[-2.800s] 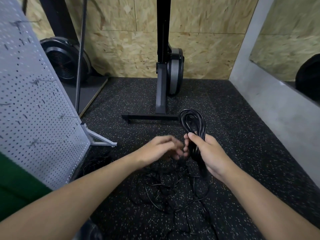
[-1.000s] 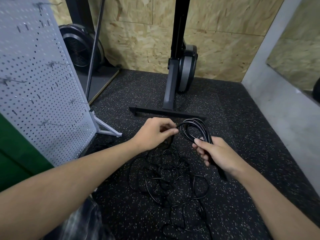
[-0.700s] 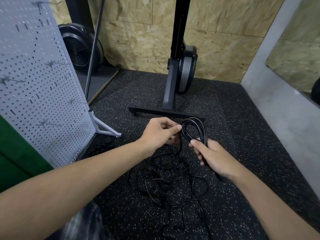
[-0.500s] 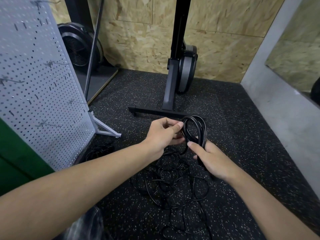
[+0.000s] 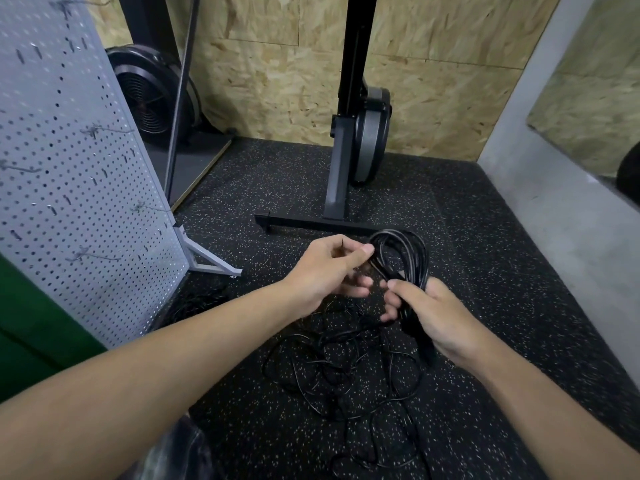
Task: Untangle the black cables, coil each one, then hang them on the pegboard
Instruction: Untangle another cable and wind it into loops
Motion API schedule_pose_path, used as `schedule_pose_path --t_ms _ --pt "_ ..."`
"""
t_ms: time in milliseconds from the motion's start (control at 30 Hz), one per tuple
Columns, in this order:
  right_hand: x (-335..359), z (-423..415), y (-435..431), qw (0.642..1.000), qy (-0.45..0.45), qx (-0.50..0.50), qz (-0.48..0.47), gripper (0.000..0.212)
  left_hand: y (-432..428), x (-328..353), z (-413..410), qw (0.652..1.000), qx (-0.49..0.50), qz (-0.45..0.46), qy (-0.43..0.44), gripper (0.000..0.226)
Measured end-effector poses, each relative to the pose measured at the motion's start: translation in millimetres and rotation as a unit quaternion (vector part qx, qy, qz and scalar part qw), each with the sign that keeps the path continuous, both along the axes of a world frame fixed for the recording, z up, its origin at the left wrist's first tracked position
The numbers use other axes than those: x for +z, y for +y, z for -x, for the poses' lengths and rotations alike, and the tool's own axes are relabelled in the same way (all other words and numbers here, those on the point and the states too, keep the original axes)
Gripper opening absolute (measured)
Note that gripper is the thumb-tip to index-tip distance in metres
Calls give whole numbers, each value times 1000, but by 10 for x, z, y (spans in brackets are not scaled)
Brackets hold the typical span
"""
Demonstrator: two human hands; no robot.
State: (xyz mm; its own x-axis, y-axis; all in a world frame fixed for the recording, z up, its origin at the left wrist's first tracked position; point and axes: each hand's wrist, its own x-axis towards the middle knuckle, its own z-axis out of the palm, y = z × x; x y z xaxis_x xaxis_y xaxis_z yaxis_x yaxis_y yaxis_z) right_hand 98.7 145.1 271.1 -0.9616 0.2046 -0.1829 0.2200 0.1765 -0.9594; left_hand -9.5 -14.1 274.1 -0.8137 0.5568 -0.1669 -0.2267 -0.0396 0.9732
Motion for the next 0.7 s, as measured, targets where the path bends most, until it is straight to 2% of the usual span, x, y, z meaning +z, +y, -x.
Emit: schedule_pose_path --t_ms 100,167,267,333,400,467,533,600,700 --pt "91 2 -6 989 34 -61 131 20 -39 -80 9 996 -76 52 21 34" --pt "153 -4 -10 978 45 -76 190 19 -70 -207 14 975 -161 127 81 23" --pt "203 -19 -19 970 66 -78 221 18 -110 -421 -7 914 -267 230 204 16" --pt "197 -36 -14 969 74 -76 222 19 -109 -528 -9 860 -284 300 300 16" --pt "185 -42 0 969 77 -87 220 19 -105 -584 -14 830 -296 337 331 15" --pt "132 -27 61 973 77 -114 183 20 -93 -593 -27 835 -294 349 307 17" --pt "61 -25 187 986 72 -142 43 28 -71 -553 -39 839 -272 352 312 19" --pt "39 -53 323 982 46 -132 -127 40 -37 -486 -58 826 -244 357 362 21" --pt "56 -99 438 970 0 -125 -207 43 -5 -296 -143 796 -248 333 441 21"
